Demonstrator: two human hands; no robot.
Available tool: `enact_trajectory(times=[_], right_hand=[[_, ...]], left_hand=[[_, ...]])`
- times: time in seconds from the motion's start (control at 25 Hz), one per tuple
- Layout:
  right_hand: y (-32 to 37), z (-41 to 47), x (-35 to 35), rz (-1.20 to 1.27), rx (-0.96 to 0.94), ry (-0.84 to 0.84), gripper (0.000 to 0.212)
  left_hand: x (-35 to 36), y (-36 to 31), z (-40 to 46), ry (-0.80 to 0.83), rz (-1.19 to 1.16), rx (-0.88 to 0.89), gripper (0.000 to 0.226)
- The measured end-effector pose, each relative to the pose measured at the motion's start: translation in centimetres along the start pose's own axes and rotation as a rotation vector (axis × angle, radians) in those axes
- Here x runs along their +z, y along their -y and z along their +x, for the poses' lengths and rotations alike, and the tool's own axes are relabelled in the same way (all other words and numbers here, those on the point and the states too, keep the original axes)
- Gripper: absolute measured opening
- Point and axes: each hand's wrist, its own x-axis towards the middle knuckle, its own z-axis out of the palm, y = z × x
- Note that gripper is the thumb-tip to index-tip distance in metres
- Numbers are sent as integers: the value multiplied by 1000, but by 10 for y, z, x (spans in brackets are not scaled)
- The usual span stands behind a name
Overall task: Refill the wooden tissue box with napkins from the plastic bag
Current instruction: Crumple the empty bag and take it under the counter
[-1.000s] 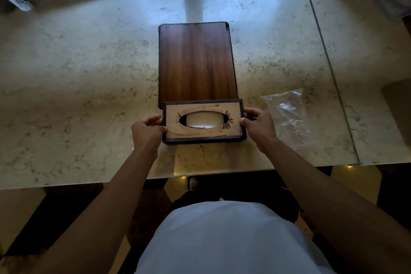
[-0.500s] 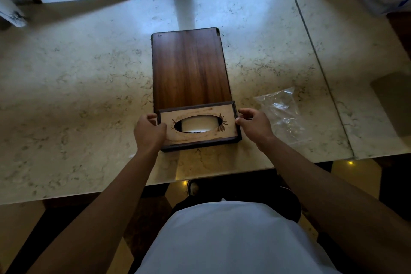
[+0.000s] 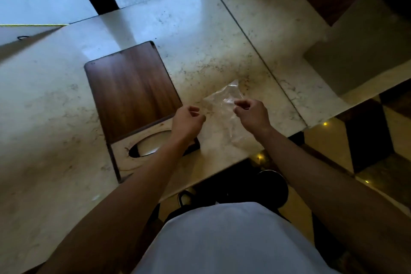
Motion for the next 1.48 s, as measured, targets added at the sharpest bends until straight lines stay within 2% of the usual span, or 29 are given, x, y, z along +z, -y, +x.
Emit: enact_trajectory(times=[0.16, 0.28, 0.52, 0.76, 0.84, 0.96, 1.08, 1.16, 1.24, 1.48], right_hand=[[-13, 22, -20, -10, 50, -59, 24], [-22, 40, -25, -43, 70, -61, 24], [-37, 72, -21, -194, 139, 151, 48], [-50, 81, -29, -163, 226, 36, 53], [-57, 84, -35, -151, 246, 94, 48], [-62, 86, -41, 4, 270, 196, 36], [-65, 78, -46, 142, 283, 262, 31], [-66, 69, -50, 243, 263, 314, 22], [-66, 61, -55, 293, 226, 354, 23], [-60, 30, -64, 353, 144, 260, 13]], left_hand=[[41, 0, 20, 135, -2, -148, 16], [63, 2, 28, 194, -116, -327, 15], [90, -4, 37, 186, -286, -414, 29], [106, -25, 38, 234, -312, -372, 53], [113, -27, 38, 210, -289, -382, 42], [113, -27, 36, 180, -314, -364, 13], [102, -27, 33, 257, -431, -378, 16], [95, -26, 29, 303, -437, -372, 15], [89, -26, 25, 315, -402, -345, 10], [67, -21, 18, 394, -281, -126, 10]])
